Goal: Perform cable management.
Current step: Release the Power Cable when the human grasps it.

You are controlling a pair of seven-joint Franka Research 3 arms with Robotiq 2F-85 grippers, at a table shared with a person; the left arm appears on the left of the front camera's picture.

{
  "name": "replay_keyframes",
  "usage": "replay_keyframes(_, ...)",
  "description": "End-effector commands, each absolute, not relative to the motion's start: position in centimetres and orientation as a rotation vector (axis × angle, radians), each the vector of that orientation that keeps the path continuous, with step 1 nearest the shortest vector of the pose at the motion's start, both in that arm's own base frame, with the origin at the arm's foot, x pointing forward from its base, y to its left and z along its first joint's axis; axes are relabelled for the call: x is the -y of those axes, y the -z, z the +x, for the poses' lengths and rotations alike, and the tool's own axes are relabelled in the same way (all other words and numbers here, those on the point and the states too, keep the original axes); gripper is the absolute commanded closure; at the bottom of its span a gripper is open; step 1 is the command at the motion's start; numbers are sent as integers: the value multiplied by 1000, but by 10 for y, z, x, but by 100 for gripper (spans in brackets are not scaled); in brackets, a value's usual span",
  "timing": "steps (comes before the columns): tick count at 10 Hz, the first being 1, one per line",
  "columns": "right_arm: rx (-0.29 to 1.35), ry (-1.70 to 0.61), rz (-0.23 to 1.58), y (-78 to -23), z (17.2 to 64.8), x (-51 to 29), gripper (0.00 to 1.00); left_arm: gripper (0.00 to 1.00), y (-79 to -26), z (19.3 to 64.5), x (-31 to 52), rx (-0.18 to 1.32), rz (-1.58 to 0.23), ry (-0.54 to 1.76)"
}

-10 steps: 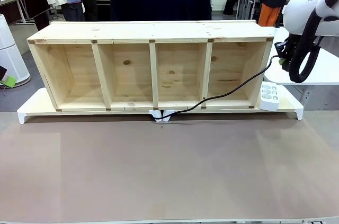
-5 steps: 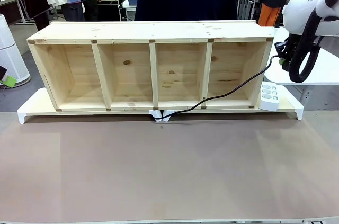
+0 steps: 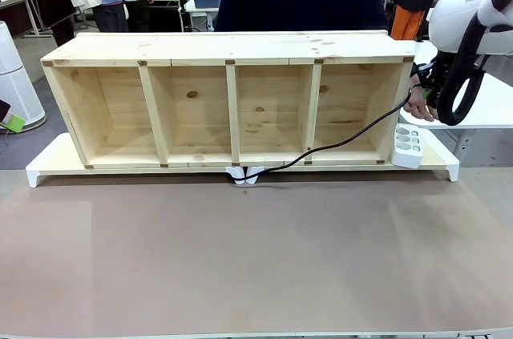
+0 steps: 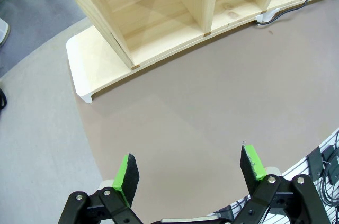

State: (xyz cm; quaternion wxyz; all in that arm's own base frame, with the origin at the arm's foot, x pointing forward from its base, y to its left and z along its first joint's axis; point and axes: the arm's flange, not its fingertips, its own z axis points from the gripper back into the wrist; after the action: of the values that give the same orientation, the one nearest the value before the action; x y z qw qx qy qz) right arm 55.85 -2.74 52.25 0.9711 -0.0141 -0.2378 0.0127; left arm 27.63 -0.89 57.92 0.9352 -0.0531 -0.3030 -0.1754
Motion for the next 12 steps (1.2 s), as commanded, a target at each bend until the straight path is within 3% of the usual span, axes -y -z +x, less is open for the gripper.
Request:
replay_keyframes(1, 488, -25, -29, -524, 559, 27, 83, 0, -579, 275, 9, 611, -116, 351)
replay_keyframes(11, 479, -18, -27, -524, 558, 28, 83, 0, -579, 275, 9, 611, -116, 351)
replay_keyframes(12, 475, -18, -16, -524, 558, 28, 63, 0, -579, 275, 9, 611, -116, 351)
